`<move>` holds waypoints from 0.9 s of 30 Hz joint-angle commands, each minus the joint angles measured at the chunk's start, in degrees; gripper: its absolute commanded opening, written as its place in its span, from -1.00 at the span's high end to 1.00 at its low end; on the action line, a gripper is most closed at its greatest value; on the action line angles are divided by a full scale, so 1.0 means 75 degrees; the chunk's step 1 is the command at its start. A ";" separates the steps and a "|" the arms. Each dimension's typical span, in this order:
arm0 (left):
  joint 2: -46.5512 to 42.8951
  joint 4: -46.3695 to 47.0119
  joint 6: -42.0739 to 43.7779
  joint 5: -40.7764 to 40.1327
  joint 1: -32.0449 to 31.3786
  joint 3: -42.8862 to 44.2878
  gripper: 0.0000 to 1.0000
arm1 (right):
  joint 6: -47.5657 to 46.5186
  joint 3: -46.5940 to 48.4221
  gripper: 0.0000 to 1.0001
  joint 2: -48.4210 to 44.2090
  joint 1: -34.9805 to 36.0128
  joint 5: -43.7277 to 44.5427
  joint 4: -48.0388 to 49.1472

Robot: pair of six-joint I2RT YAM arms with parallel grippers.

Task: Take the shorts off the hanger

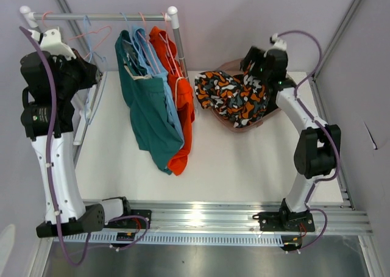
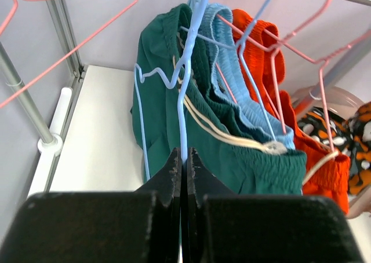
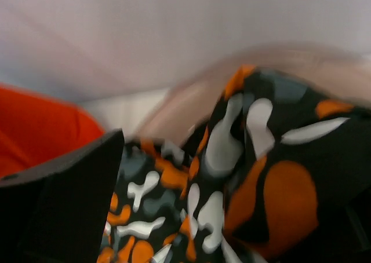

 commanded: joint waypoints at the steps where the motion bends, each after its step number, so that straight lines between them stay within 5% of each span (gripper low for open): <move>1: 0.0426 0.0480 0.0129 -0.0141 0.0037 0.0557 1.00 | 0.1063 -0.1858 -0.99 -0.0490 0.0161 -0.0929 0.0455; 7: 0.1820 0.0446 0.0176 -0.0363 0.0107 0.1658 1.00 | 0.1088 -0.5138 -0.99 -0.2038 0.1389 -0.0638 0.1782; 12: 0.2967 0.0177 0.0129 -0.0492 0.0119 0.2889 1.00 | 0.1088 -0.6667 -0.99 -0.3046 0.2480 0.0169 0.1914; 17: 0.3579 -0.0058 0.0094 -0.0516 0.0131 0.3640 1.00 | 0.0667 -0.6353 -0.99 -0.2977 0.3547 0.1797 0.0566; 22: 0.3534 -0.0105 0.0012 -0.0598 0.0142 0.3361 0.94 | 0.0631 -0.5441 -0.99 -0.2861 0.3514 0.2931 -0.0871; 26: 0.3171 0.0023 0.0035 -0.0867 0.0142 0.2786 0.51 | 0.0152 -0.3731 -0.99 -0.2428 0.3350 0.4138 -0.2256; 27: 0.3123 0.0035 0.0024 -0.0902 0.0166 0.2727 0.23 | 0.0023 -0.3298 -0.99 -0.2264 0.3245 0.4468 -0.2584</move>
